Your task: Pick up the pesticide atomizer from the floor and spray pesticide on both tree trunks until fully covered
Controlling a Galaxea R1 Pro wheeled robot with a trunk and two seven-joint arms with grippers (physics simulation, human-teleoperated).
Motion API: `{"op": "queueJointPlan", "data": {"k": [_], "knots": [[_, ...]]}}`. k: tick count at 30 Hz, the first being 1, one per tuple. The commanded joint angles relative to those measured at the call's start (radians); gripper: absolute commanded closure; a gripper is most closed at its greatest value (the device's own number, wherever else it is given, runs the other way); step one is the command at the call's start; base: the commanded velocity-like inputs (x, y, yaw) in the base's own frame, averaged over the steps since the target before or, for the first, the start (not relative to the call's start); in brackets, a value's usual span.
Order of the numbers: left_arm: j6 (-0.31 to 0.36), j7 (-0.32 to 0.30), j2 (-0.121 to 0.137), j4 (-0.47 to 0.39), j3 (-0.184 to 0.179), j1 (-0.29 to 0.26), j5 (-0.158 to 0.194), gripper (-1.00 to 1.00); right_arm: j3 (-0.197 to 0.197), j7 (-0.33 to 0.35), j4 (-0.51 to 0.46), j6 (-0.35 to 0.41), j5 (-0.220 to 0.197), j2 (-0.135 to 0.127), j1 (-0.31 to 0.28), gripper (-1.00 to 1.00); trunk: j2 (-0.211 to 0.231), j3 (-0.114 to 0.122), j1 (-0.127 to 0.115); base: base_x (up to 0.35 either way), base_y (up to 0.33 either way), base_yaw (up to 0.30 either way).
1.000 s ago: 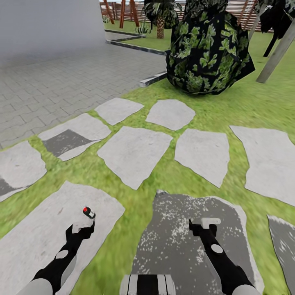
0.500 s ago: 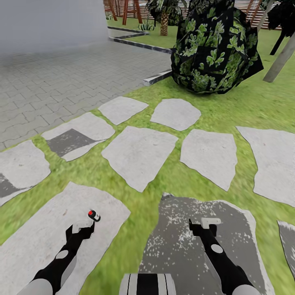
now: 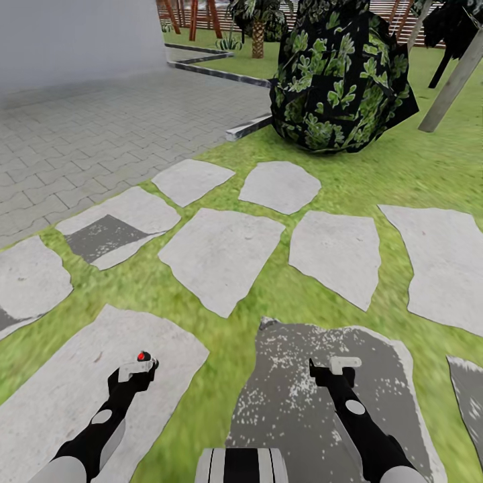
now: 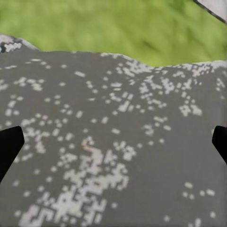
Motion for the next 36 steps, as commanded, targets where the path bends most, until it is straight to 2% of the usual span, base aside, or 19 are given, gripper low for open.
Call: {"op": "queueJointPlan", "data": {"k": [1, 21, 36], "knots": [[-0.003, 0.000, 0.000, 0.001, 0.001, -0.001, 0.003, -1.00, 0.001, -0.004, 0.001, -0.003, 0.002, 0.000, 0.000, -1.00, 0.000, -0.001, 0.000, 0.010, 0.000, -0.002], [-0.007, 0.000, 0.000, 0.001, -0.001, 0.000, -0.002, -1.00, 0.001, -0.004, 0.001, -0.003, 0.002, 0.000, 0.000, -1.00, 0.000, -0.001, 0.000, 0.057, 0.000, 0.000], [-0.008, 0.000, 0.001, 0.001, 0.001, 0.000, 0.001, -1.00, 0.001, -0.004, 0.001, -0.003, 0.002, 0.000, 0.000, -1.00, -0.004, -0.081, 0.007, 0.000, 0.000, 0.000]]}}
